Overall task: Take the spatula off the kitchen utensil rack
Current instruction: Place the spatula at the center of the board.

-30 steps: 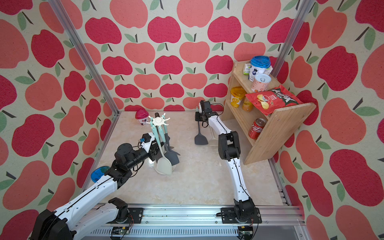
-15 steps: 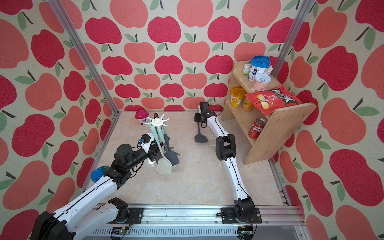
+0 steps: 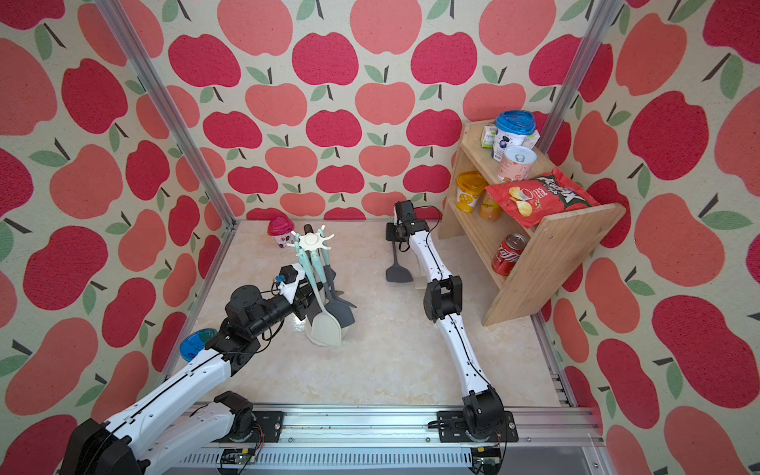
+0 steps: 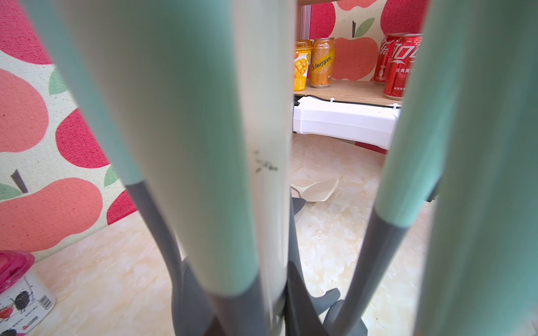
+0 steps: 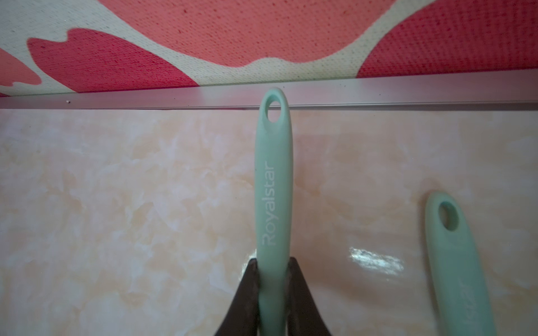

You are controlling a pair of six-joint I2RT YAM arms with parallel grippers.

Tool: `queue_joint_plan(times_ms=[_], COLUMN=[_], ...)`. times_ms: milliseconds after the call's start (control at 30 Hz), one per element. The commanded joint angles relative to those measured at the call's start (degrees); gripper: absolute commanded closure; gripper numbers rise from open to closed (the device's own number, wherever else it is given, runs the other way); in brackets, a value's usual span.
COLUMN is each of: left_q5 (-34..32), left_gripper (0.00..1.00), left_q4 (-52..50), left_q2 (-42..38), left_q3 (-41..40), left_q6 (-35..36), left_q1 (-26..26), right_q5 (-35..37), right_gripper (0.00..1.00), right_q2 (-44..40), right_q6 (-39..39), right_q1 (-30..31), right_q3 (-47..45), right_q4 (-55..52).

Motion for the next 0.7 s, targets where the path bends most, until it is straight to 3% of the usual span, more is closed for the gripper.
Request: queue_joint_plan(times_ms=[0, 267, 567, 667], left_q5=[-2.3, -2.4, -2.5, -2.4], left_gripper=[1.00, 1.00, 1.00, 1.00], left_q4=[-8.6, -8.5, -8.6, -8.5], left_q2=[2.1, 0.8, 0.4, 0.4], left_q3=[-2.8, -3.5, -3.7, -3.7], left_q6=[3.6, 3.4, 3.6, 3.6], left_q1=[0.6, 0.6, 0.7, 0.7], right_q5=[0.9, 0.9, 2.5, 3.4], right_gripper=[0.95, 0.90, 0.64, 0.60], right_q2=[1.5, 1.5, 1.3, 0.3], right_q6=[0.6, 1.4, 2.3, 1.4], right_q1=[0.1, 1.0, 1.9, 1.9], right_q3=[1.5, 1.6, 1.5, 1.6], right_q4=[-3.7, -6.6, -7.4, -7.7])
